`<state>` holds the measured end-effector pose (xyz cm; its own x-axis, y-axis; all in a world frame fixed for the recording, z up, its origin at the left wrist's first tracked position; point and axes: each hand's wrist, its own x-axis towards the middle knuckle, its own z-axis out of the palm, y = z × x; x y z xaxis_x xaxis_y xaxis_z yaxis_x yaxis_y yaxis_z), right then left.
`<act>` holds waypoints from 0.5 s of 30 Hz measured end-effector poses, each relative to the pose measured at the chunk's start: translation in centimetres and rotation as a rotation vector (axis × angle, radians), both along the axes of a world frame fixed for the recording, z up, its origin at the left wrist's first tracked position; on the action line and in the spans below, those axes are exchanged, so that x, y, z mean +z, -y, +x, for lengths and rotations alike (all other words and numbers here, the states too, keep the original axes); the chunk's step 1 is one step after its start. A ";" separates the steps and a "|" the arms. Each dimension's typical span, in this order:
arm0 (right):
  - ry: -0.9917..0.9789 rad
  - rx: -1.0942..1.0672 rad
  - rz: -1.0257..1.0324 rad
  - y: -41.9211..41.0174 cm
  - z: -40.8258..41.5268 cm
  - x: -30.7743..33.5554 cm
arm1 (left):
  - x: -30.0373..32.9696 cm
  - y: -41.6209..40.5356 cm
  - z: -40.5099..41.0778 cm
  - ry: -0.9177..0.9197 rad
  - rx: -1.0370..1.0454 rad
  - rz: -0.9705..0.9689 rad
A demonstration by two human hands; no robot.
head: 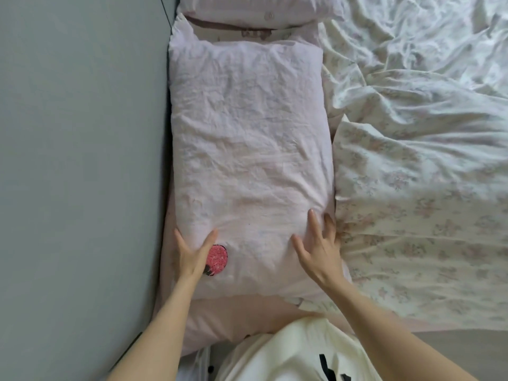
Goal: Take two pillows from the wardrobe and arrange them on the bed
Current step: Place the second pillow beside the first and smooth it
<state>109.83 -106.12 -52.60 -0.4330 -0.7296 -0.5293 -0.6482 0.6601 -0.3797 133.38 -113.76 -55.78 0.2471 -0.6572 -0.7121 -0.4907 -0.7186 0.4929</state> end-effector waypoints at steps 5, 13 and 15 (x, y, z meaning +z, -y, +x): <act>0.000 0.050 -0.043 -0.7 2.1 -0.2 | 1.6 0.2 1.0 0.445 -0.107 -0.171; 0.060 0.174 0.227 -2.7 0.6 -1.4 | 1.1 -1.0 2.6 0.380 -0.264 0.058; -0.121 0.205 0.178 -2.9 1.2 -0.8 | 2.0 -1.1 1.8 0.466 -0.410 -0.134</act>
<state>111.00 -103.25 -53.44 -0.3543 -0.7084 -0.6105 -0.8081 0.5604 -0.1813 135.16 -112.63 -53.79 0.2212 -0.8401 -0.4953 -0.8975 -0.3740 0.2336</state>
